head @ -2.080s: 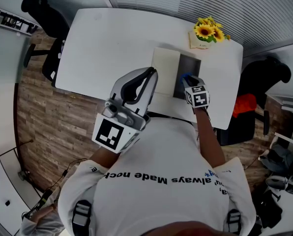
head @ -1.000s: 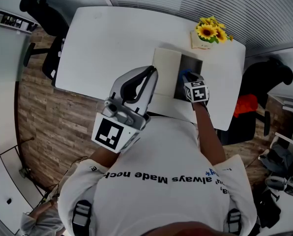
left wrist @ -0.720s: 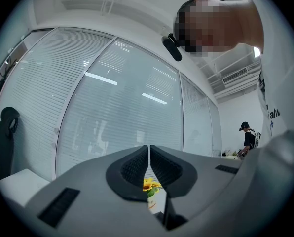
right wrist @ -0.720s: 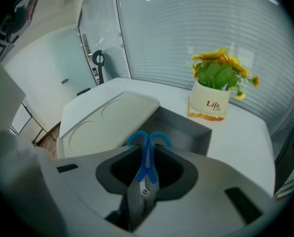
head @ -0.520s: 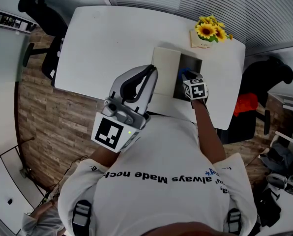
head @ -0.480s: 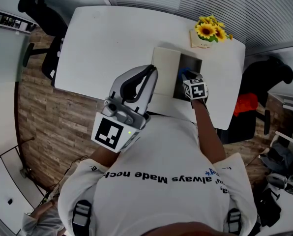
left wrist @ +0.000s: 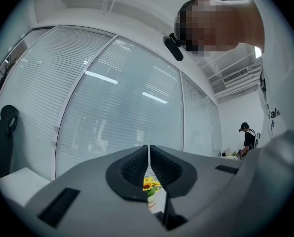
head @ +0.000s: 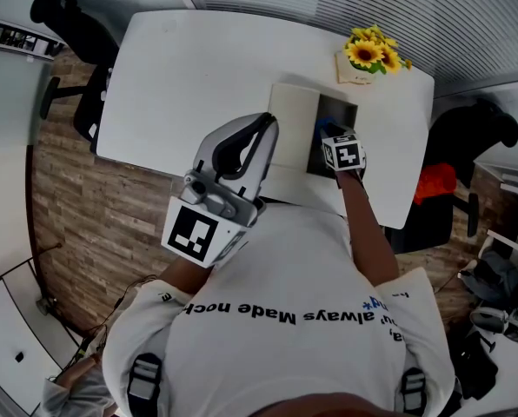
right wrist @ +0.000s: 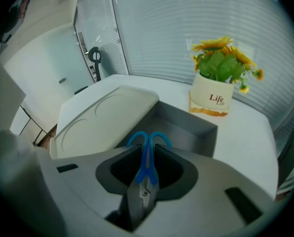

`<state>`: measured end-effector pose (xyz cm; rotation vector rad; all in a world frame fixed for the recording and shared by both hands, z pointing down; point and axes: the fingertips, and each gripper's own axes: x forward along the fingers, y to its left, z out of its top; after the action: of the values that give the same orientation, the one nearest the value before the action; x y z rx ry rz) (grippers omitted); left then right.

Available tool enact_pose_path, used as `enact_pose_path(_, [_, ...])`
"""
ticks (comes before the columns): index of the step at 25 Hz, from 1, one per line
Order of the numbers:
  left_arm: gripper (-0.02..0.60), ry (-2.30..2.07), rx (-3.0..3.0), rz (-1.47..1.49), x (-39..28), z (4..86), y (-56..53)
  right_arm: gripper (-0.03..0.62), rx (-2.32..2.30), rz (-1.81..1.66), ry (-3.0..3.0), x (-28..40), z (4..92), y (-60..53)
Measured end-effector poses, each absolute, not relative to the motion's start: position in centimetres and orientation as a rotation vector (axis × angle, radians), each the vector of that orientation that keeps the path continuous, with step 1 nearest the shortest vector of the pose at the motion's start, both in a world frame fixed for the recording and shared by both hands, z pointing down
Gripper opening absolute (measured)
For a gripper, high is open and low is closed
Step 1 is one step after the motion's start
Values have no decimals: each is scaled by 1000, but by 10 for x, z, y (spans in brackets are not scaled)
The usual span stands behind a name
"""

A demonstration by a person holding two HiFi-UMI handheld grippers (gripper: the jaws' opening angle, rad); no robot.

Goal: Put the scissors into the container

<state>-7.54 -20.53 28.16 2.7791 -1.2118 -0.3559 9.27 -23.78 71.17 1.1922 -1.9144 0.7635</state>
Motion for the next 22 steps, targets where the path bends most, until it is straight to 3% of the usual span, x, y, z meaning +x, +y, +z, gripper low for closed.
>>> enact_pose_path(22, [31, -1202, 2793, -359, -82, 281, -205, 92, 1225, 876, -1788, 97, 712, -264])
